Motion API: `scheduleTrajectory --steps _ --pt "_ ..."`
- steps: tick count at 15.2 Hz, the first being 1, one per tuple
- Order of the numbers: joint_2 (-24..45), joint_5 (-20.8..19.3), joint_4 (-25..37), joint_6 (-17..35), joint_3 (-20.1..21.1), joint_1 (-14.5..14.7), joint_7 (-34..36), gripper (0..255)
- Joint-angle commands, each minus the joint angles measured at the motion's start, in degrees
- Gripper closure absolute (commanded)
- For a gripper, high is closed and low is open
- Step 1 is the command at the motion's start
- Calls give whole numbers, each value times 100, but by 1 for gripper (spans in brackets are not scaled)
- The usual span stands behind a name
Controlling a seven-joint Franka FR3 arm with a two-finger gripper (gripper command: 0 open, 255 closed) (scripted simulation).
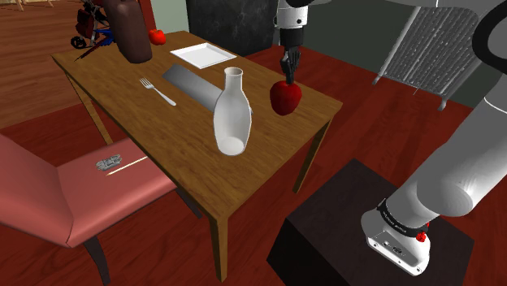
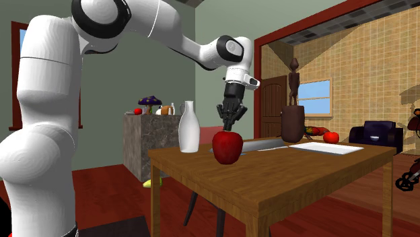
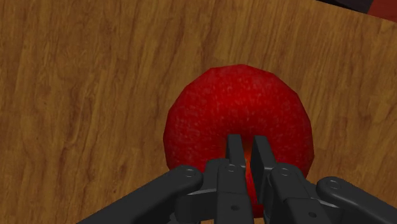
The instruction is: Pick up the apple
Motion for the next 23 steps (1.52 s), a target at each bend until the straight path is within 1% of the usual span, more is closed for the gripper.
scheduleTrajectory --steps 1,6,21,23 --pt "0 0 -1 2 0 0 1 255" --pt "-1 -1 0 -1 -2 -2 -4 255" --pt "191 -8 1415 -1224 2 5 6 255" --pt "194 -8 1431 -1237 2 5 7 255"
